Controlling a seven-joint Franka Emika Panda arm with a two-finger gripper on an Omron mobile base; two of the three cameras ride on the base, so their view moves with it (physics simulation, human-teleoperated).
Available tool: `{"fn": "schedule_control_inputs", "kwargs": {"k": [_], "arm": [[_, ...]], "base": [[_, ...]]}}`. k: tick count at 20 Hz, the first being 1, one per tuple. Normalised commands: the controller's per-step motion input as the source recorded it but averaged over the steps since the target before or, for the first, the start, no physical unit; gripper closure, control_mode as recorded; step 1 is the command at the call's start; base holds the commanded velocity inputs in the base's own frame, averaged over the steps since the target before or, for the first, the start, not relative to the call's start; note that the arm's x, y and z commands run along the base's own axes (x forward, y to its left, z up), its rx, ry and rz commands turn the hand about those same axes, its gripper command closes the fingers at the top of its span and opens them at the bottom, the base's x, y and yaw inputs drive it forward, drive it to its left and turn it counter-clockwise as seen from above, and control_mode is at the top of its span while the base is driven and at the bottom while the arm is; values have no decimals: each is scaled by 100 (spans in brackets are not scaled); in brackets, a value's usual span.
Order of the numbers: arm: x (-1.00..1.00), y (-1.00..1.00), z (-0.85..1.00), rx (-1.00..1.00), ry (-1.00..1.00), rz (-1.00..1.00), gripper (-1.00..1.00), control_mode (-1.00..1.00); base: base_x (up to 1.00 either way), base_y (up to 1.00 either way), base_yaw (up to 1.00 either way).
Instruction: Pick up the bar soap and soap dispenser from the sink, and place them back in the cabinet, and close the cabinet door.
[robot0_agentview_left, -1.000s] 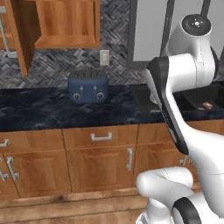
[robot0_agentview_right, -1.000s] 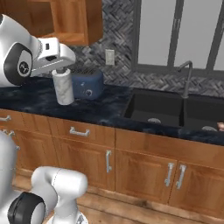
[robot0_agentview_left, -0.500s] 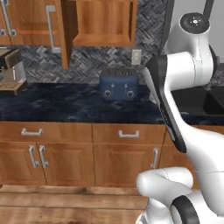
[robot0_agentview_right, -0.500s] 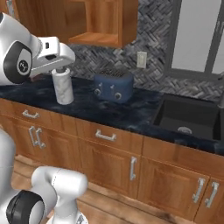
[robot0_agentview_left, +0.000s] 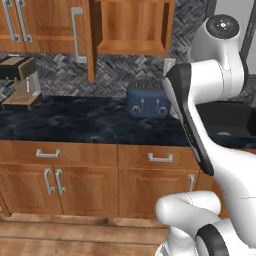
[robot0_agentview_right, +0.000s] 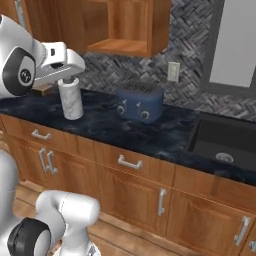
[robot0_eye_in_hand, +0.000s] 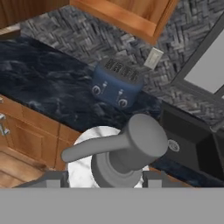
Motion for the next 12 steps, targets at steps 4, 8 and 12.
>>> {"fn": "schedule_control_inputs", "kwargs": {"k": [4,8,12], "arm": [[0,0,0,0,0,0,100,100],[0,0,0,0,0,0,100,100],[0,0,0,0,0,0,100,100]], "base": [[89,33,1],[87,24,0],[86,1,0]]}}
